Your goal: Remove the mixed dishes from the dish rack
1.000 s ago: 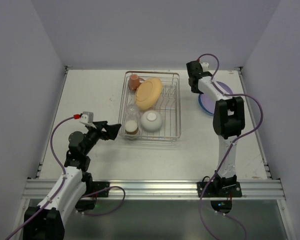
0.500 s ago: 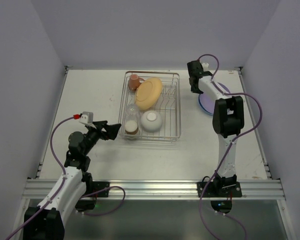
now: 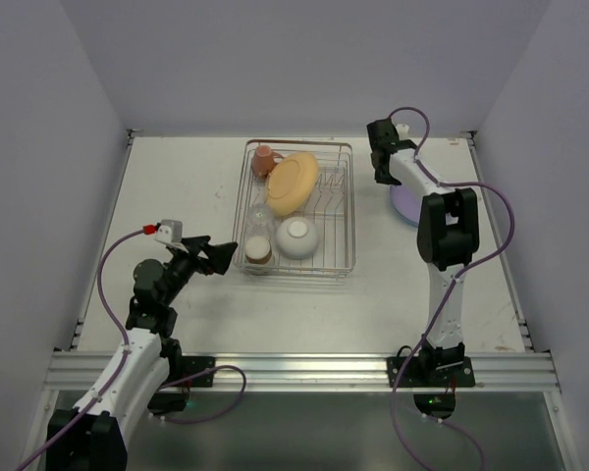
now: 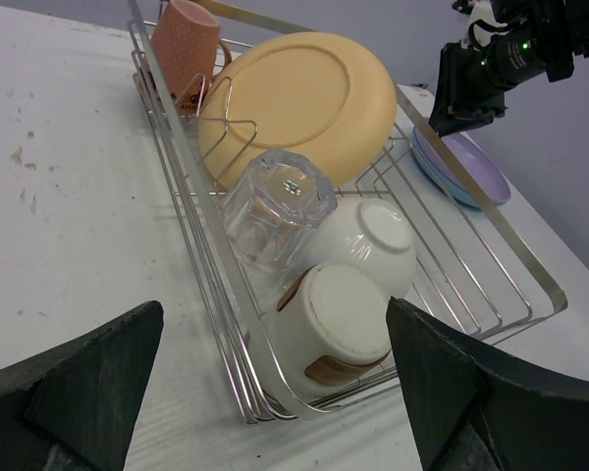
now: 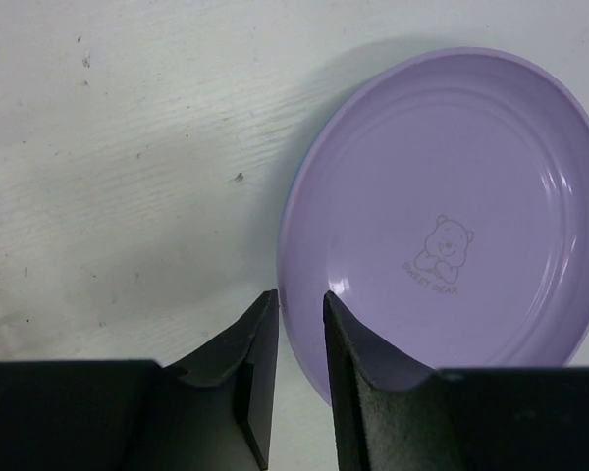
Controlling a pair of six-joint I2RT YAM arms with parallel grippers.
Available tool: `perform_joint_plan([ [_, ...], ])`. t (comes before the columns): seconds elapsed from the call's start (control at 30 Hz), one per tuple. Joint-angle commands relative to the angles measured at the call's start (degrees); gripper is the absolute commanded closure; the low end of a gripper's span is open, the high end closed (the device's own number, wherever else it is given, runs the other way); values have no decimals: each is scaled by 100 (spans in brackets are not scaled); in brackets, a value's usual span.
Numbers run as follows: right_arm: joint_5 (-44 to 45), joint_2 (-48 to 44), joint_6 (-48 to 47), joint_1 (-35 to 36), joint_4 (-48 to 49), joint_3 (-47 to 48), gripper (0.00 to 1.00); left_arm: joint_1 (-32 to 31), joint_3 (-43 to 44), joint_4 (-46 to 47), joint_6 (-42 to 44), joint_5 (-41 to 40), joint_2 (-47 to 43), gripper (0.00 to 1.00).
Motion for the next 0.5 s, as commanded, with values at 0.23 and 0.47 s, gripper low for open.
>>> perform_joint_plan([
  [0.23,-264,-725,38,-28,244,-404,70,24,-39,174,138,50,-26,0],
  [0.47,-361,-1146,117,-28,437,-755,69,24,-30,156,121,67,-43,0],
])
